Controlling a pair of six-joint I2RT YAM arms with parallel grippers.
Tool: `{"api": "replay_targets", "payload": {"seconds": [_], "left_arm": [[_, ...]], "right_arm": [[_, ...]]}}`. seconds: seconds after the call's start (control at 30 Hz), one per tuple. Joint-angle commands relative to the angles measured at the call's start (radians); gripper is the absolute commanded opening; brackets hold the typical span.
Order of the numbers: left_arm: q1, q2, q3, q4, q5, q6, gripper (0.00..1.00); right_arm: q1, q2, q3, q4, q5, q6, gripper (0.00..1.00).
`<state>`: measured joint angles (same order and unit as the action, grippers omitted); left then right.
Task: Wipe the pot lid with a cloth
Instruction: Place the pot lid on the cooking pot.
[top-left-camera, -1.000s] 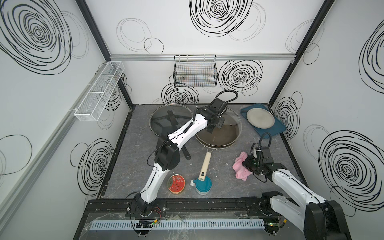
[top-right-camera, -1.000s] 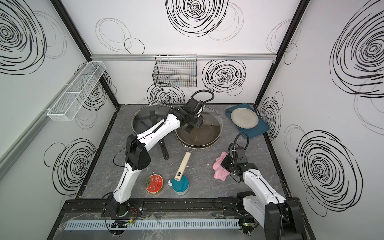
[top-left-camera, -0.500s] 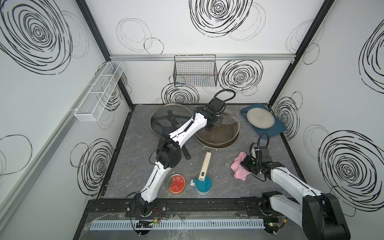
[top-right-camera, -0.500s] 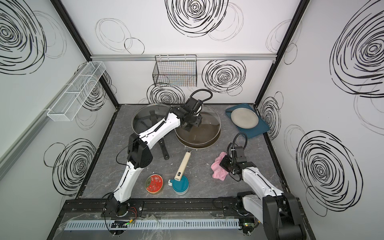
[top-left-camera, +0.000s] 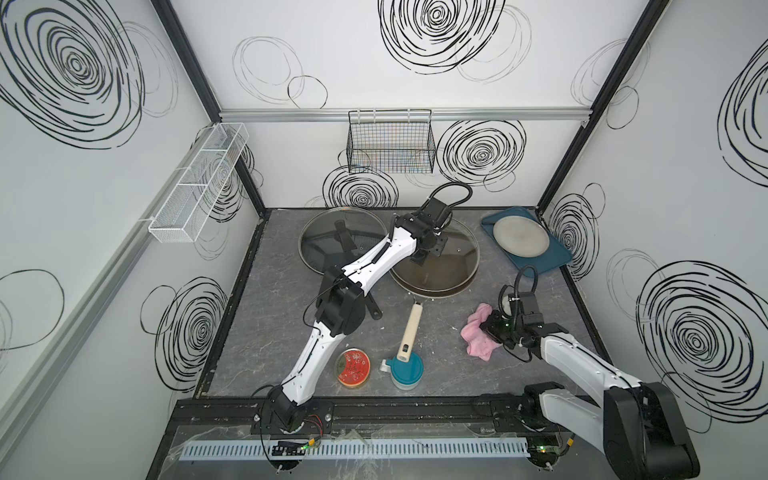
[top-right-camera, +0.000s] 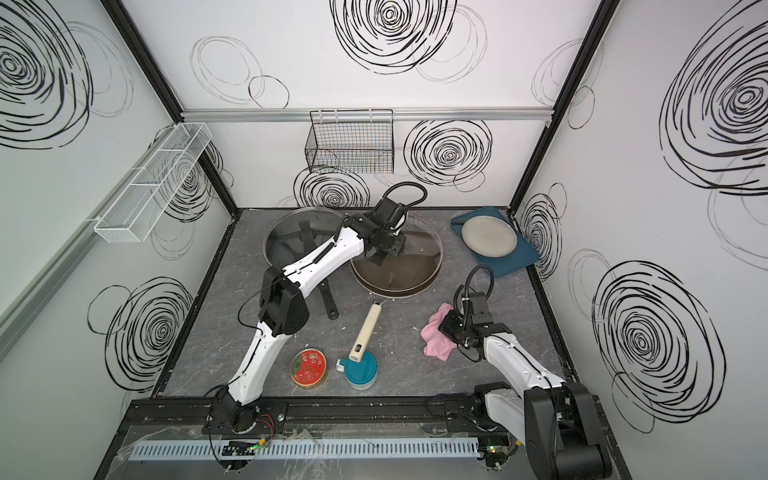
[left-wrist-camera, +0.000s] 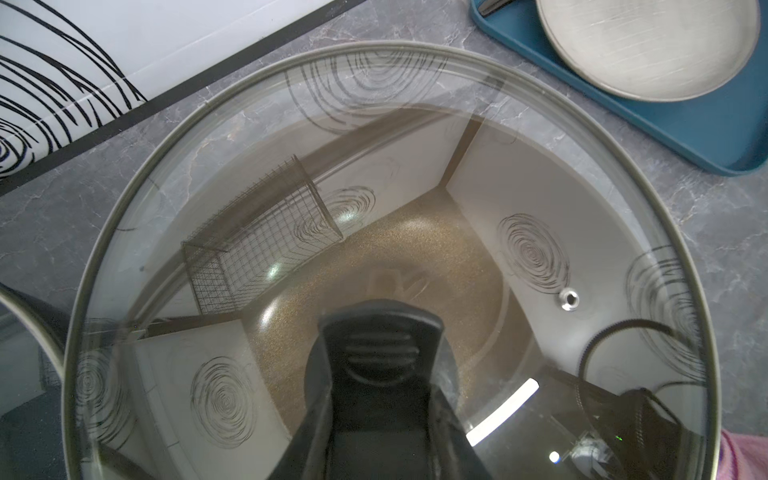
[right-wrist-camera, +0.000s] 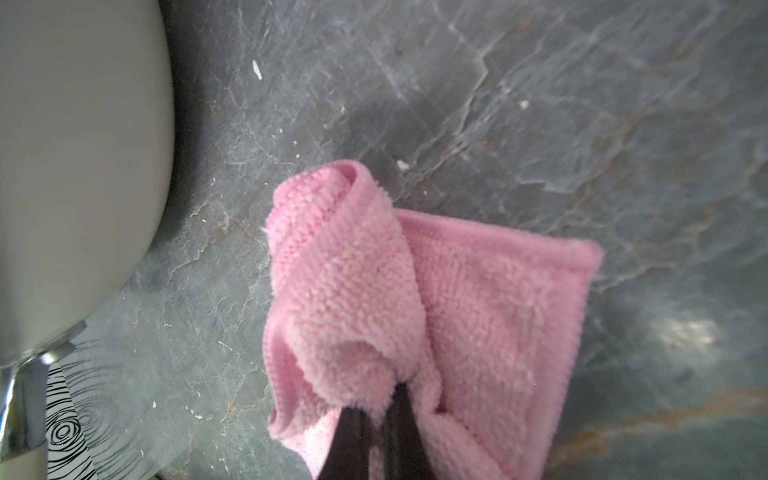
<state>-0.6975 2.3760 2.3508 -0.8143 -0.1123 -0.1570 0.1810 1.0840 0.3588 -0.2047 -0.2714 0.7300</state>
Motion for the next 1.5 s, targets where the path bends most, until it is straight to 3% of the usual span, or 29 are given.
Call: {"api": "replay_targets", "payload": {"seconds": [0.0, 0.83, 1.27, 1.47], "left_arm": [[0.002, -0.023, 0.073, 0.105, -0.005, 0.003, 0.0], [-0.013, 0.007, 0.091, 0.086, -0.02, 0.023, 0.0], [-0.028, 0.008, 0.091, 0.082, -0.042, 0.038, 0.28], [-0.026, -0.005, 0.088, 0.076, -0.053, 0.035, 0.28]], "right_arm": [[0.002, 0.016, -0.018, -0.003, -0.009, 0.015, 0.0], [0.003, 0.013, -0.028, 0.013, -0.015, 0.025, 0.0], [0.003, 0.009, -0.027, 0.014, -0.017, 0.03, 0.0], [0.003, 0.01, -0.026, 0.016, -0.019, 0.03, 0.0]]}}
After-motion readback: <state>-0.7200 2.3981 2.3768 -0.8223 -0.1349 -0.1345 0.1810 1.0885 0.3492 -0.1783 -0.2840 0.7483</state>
